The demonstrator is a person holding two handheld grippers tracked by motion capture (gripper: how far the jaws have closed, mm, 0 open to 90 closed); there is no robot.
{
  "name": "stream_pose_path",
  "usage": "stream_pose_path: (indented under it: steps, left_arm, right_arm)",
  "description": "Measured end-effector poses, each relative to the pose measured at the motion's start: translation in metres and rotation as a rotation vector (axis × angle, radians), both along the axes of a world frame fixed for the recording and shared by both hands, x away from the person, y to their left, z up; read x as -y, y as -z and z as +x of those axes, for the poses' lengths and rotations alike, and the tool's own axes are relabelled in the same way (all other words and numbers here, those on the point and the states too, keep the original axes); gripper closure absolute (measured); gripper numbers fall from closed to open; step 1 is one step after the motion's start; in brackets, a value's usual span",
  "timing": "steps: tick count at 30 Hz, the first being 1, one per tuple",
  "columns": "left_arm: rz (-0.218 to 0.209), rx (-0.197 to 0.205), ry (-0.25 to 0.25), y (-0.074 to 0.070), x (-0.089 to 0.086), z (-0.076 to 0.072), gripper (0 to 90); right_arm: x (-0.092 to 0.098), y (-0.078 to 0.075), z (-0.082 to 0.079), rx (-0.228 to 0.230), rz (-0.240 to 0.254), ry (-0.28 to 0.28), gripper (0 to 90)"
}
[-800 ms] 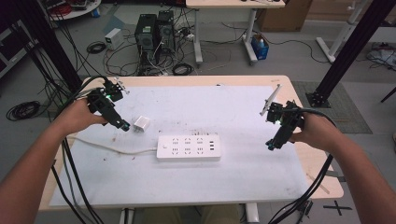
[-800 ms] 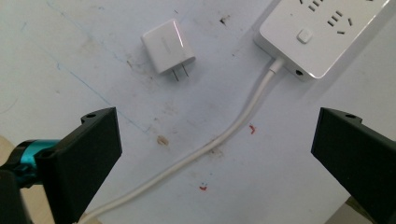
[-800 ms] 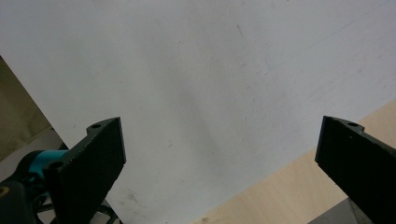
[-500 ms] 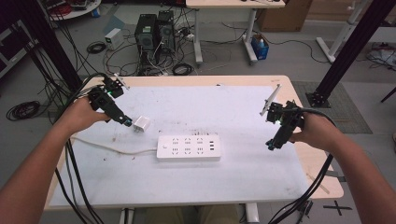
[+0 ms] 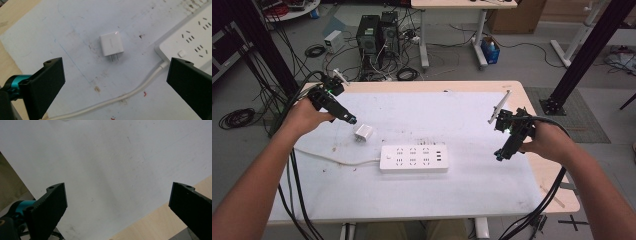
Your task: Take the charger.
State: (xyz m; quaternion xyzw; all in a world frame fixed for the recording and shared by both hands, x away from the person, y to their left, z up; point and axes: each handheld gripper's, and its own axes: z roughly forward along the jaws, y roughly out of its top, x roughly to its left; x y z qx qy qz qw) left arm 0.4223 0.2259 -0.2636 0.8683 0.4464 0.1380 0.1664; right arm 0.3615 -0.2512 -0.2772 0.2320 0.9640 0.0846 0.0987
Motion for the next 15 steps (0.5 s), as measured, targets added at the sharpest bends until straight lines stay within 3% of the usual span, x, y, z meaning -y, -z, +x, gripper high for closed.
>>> stream_pose_path:
  steps: [12, 15]
  left_arm:
    - [-0.091, 0.067, -0.046, 0.008, 0.002, 0.024, 1.7]
    - [-0.111, 0.065, -0.043, 0.012, 0.003, 0.029, 1.7]
  right_arm:
    - [-0.005, 0.002, 0.003, 0.001, 0.006, 0.001, 1.0]
    - [-0.003, 0.003, 0.004, -0.002, 0.002, 0.005, 1.0]
